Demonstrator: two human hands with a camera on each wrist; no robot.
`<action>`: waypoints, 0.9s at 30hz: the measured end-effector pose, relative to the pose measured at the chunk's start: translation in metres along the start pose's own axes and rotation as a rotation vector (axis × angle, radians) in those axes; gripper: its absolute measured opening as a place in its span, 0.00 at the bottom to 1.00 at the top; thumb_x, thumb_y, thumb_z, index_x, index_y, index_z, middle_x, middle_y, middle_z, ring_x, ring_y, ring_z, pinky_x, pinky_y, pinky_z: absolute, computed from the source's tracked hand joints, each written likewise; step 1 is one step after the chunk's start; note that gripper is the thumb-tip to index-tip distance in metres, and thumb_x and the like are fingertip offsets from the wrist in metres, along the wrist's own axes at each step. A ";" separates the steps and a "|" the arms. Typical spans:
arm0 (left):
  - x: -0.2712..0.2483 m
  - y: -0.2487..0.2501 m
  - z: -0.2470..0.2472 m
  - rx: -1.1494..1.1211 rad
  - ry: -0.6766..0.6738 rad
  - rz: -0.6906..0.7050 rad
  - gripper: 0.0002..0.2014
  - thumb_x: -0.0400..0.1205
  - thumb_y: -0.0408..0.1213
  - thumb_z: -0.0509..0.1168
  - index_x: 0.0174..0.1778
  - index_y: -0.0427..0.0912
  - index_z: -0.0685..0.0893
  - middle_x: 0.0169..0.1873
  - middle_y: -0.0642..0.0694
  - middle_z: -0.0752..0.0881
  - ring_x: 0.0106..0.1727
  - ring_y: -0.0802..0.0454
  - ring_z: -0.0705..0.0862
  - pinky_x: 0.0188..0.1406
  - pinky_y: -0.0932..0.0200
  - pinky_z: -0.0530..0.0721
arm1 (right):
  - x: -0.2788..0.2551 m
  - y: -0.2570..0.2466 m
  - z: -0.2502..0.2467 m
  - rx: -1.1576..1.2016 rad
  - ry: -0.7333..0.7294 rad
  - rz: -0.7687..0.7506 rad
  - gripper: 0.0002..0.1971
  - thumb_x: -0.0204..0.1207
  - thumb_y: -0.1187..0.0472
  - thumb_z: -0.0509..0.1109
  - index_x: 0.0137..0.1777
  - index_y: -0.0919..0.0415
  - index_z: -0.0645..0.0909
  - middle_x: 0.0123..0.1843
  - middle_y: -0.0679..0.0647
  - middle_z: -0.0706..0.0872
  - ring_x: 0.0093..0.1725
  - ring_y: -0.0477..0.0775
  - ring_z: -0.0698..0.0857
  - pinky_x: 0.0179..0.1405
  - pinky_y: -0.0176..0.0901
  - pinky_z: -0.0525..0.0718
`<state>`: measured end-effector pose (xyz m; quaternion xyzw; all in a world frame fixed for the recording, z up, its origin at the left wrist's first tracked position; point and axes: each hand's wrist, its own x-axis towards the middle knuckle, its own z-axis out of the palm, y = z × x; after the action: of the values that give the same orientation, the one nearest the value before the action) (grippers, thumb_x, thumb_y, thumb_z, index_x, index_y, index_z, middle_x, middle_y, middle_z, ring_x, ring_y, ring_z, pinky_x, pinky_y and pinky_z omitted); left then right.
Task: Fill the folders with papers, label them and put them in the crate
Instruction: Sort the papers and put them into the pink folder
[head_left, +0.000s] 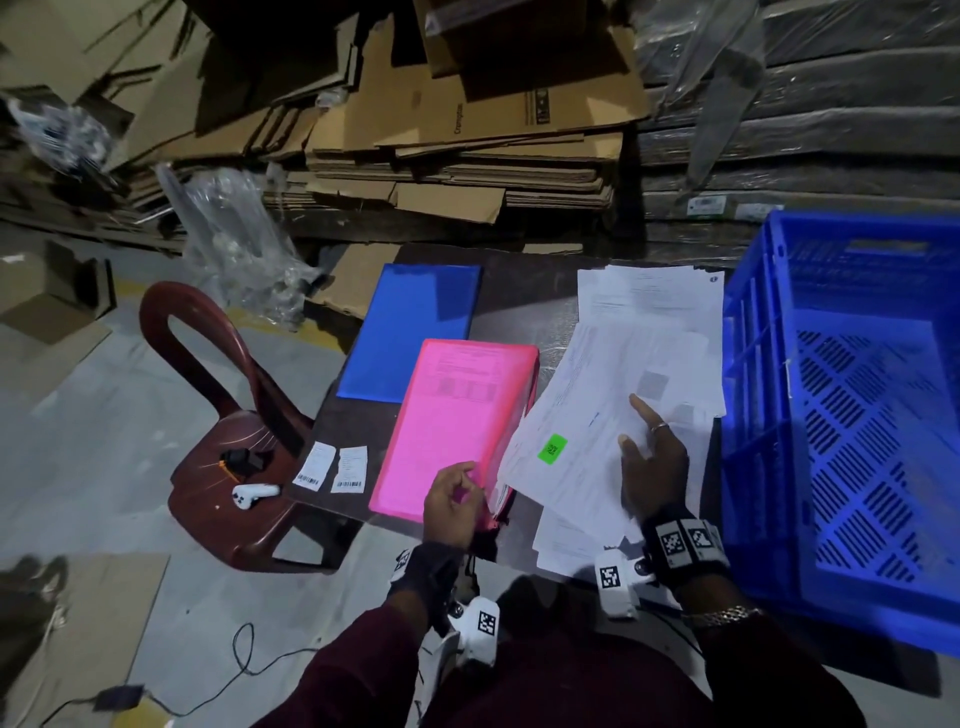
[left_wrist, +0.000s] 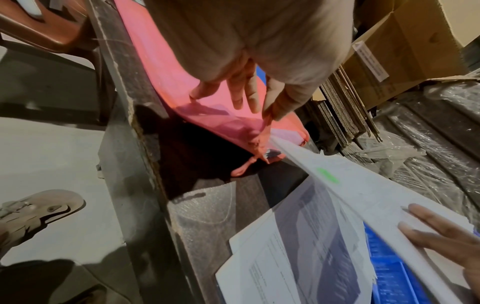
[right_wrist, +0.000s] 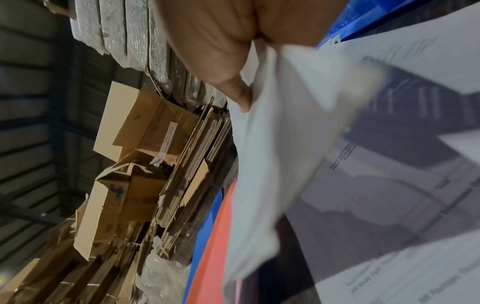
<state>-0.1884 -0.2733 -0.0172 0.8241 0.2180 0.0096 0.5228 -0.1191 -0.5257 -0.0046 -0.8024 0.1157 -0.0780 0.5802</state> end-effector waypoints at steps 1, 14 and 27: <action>0.001 -0.002 0.000 -0.005 -0.015 -0.004 0.11 0.76 0.19 0.65 0.32 0.37 0.76 0.59 0.50 0.85 0.57 0.64 0.83 0.51 0.75 0.77 | 0.001 0.001 0.002 -0.009 -0.007 0.004 0.28 0.76 0.72 0.68 0.74 0.49 0.79 0.51 0.43 0.80 0.54 0.47 0.79 0.68 0.48 0.77; 0.002 0.008 -0.001 -0.039 -0.155 -0.087 0.16 0.75 0.21 0.71 0.56 0.19 0.78 0.46 0.61 0.80 0.51 0.87 0.76 0.61 0.82 0.70 | 0.012 0.000 0.005 0.063 -0.181 0.157 0.29 0.71 0.76 0.67 0.71 0.52 0.82 0.56 0.48 0.82 0.48 0.41 0.80 0.56 0.30 0.77; -0.004 0.018 -0.001 0.023 -0.102 -0.063 0.14 0.75 0.21 0.72 0.54 0.22 0.79 0.42 0.62 0.78 0.43 0.87 0.77 0.51 0.84 0.73 | 0.006 -0.005 -0.002 0.278 -0.118 0.145 0.27 0.75 0.78 0.68 0.72 0.59 0.81 0.71 0.48 0.80 0.63 0.22 0.77 0.59 0.22 0.79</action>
<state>-0.1864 -0.2803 -0.0005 0.8222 0.2172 -0.0515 0.5236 -0.1131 -0.5279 0.0003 -0.7072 0.1273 -0.0041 0.6954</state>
